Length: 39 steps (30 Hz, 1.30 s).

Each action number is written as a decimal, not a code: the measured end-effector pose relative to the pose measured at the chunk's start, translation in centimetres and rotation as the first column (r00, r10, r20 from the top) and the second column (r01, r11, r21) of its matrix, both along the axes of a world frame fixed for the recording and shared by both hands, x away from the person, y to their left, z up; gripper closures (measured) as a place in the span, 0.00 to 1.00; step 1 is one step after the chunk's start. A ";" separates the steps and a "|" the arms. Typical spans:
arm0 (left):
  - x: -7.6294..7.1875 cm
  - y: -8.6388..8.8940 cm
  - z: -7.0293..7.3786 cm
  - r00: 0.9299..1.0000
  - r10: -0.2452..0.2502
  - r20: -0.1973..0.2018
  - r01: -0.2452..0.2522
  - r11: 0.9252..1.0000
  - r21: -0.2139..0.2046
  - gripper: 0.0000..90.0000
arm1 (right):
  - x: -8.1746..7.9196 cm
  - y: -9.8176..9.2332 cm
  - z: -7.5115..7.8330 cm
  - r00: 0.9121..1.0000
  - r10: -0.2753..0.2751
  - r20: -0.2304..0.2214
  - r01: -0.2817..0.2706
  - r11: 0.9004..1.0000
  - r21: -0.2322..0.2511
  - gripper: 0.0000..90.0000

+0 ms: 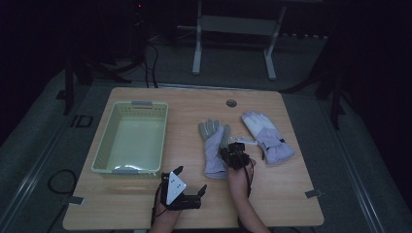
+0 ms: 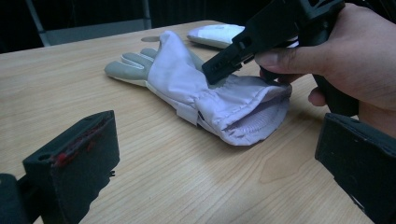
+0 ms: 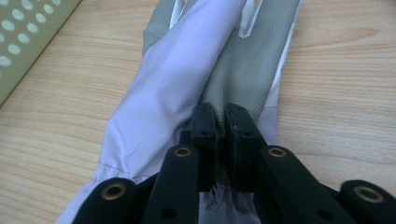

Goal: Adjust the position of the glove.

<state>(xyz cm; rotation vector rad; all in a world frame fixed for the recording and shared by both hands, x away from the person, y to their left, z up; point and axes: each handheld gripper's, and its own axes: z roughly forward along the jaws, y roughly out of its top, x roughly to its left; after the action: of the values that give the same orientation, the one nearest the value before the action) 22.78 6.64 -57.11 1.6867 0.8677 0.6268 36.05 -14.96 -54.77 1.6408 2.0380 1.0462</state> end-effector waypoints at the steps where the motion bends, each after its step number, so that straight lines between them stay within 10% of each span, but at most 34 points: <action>1: 0.0 0.0 0.0 1.000 0.000 0.000 0.000 1.000 0.000 0.00 | 0.0 0.0 0.0 1.000 0.005 0.001 -0.005 1.000 -0.004 0.90; 23: 0.0 0.0 0.0 1.000 0.002 -0.004 -0.002 1.000 0.005 0.00 | 0.7 -6.2 5.5 0.980 0.186 0.072 -0.185 0.983 -0.014 0.65; 39: 0.0 0.0 0.0 1.000 0.004 -0.005 -0.004 1.000 0.003 0.00 | 2.9 -14.7 8.1 0.970 0.189 0.150 -0.165 0.973 -0.159 0.64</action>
<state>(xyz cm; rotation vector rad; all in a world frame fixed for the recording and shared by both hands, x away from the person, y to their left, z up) 22.80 6.61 -57.10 1.6905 0.8736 0.6271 38.91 -29.69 -46.68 1.2753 2.1254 1.0259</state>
